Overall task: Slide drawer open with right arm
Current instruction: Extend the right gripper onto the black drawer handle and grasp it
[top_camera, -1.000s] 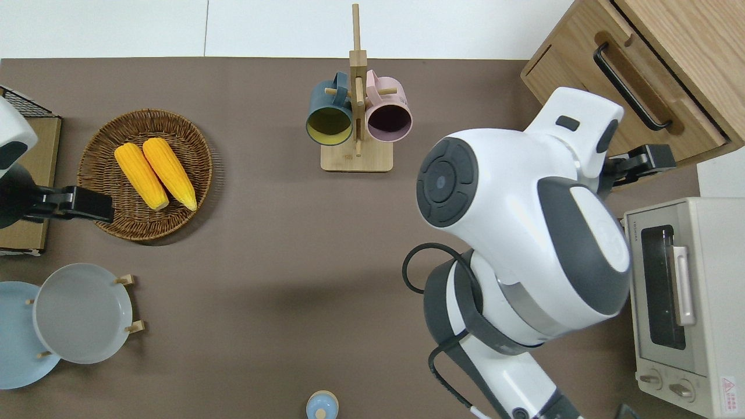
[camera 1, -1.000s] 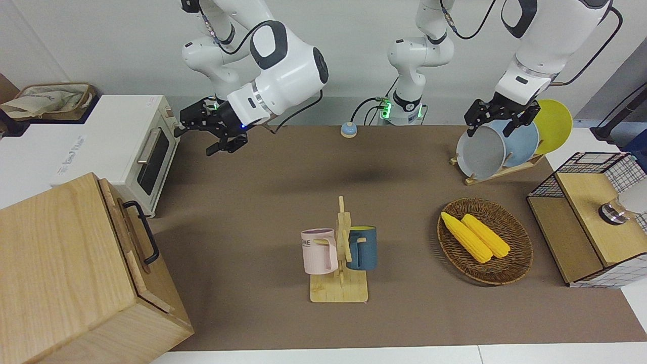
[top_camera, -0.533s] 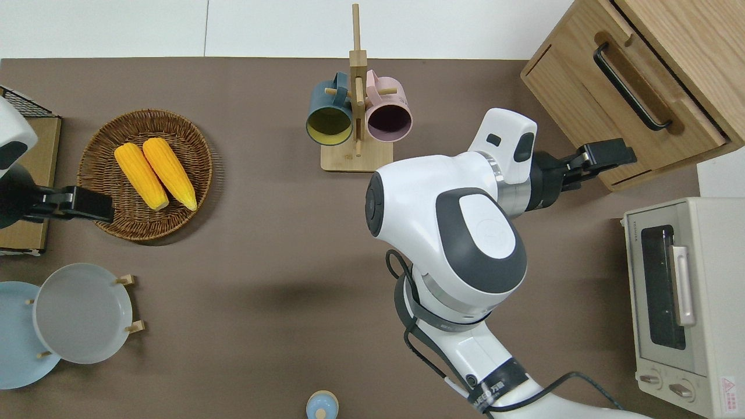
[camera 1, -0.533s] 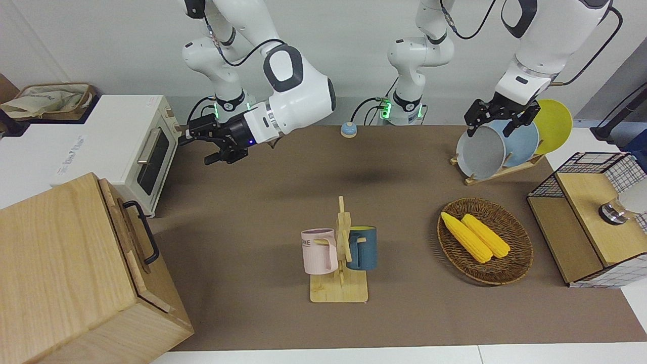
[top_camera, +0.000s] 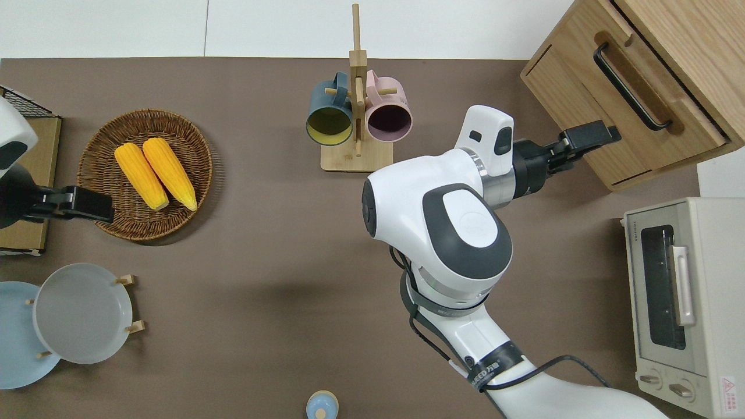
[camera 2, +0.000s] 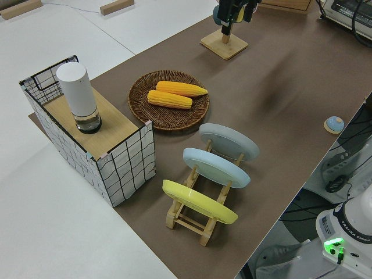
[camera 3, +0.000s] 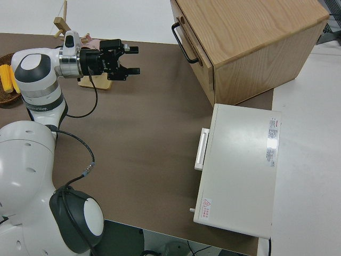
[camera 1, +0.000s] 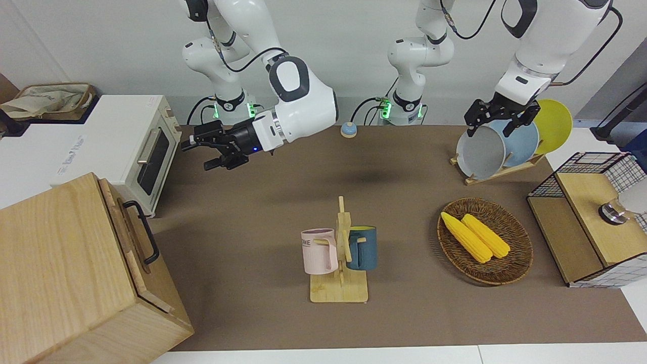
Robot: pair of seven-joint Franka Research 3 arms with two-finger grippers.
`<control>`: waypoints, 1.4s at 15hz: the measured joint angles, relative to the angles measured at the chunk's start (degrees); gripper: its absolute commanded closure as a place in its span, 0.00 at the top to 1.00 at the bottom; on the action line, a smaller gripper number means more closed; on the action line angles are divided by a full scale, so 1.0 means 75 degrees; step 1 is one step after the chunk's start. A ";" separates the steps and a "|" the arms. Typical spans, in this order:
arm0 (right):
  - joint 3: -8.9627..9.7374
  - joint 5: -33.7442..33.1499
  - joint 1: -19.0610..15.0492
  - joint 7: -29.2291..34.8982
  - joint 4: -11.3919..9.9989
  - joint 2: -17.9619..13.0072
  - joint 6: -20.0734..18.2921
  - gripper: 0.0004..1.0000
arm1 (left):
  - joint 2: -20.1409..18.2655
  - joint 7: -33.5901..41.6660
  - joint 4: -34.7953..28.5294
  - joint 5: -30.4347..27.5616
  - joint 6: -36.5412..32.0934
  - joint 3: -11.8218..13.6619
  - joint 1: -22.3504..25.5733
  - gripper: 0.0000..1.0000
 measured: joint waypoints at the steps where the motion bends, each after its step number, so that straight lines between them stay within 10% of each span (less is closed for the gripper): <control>1: -0.0009 -0.0138 -0.0036 0.0000 -0.0014 0.0025 0.0106 0.99 | 0.0000 0.0000 0.0000 0.0000 0.0000 0.0000 0.0000 0.99; 11: -0.0062 -0.1808 -0.0556 0.0807 -0.0763 0.0347 0.1418 0.99 | 0.0000 0.0000 0.0000 0.0000 0.0000 0.0000 0.0000 0.99; 21: -0.0092 -0.2907 -0.1163 0.1004 -0.0859 0.0527 0.2386 0.98 | 0.0000 0.0000 0.0000 0.0000 0.0000 0.0000 0.0000 0.99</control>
